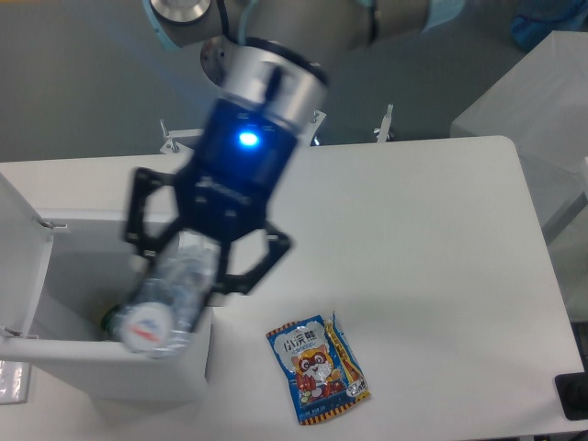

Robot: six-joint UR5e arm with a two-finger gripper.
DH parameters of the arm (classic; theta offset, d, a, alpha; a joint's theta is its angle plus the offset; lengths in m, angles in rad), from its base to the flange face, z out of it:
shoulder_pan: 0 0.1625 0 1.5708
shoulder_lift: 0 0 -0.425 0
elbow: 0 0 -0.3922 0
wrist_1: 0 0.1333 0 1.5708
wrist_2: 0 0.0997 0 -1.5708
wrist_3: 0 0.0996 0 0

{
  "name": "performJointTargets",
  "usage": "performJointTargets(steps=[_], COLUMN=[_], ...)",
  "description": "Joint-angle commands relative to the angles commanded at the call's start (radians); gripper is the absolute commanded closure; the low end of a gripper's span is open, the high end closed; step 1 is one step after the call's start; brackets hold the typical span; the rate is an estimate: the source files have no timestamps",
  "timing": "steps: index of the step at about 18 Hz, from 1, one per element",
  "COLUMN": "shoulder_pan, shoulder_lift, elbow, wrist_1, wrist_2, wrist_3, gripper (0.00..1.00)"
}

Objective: Place the trash in the trash can
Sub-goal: 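Carry the bottle over the white trash bin and lower it in, then open the gripper to drop the bottle and move back over the snack bag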

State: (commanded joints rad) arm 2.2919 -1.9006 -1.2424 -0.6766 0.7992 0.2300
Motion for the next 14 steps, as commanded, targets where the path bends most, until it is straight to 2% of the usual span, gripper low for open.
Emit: performJointTargets(steps=[3, 9, 10, 11, 12, 14], shoulder_pan=[-0.037, -0.068, -0.068, -0.068, -0.069, -0.068], shoulder_lift=[0.003, 0.046, 0.046, 0.045, 0.044, 0.049], elbow=[-0.031, -0.156, -0.163, -0.163, -0.166, -0.184], wrist_1=[0.023, 0.031, 0.031, 0.031, 0.031, 0.031], wrist_2=[0.000, 0.000, 0.000, 0.000, 0.000, 0.000], wrist_3=[0.006, 0.135, 0.149, 0.155, 0.155, 0.158], gripper=[0.45, 0.40, 0.35, 0.23, 0.20, 0.06])
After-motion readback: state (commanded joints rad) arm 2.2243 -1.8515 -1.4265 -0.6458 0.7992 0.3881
